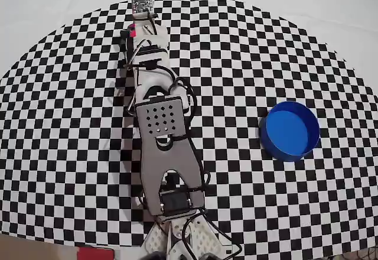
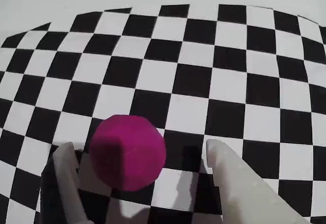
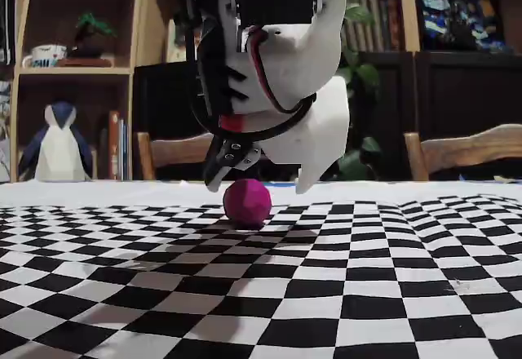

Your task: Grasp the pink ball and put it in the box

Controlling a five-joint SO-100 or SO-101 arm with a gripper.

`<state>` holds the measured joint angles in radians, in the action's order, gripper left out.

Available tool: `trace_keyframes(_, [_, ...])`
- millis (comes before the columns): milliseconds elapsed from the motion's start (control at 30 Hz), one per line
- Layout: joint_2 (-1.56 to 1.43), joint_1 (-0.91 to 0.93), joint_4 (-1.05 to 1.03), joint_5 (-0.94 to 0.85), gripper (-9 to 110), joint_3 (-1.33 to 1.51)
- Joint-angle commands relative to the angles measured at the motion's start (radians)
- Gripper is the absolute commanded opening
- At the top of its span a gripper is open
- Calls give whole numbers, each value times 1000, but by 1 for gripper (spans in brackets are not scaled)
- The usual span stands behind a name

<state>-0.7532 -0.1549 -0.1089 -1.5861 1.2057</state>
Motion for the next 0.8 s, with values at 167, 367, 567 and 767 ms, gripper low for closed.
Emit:
trace_keyframes(167, [14, -8, -6, -6, 29, -77])
trace_keyframes(367, [20, -9, -8, -6, 29, -86])
trace_keyframes(567, [29, -14, -11, -6, 29, -101])
trace_keyframes(767, [44, -21, -12, -6, 29, -126])
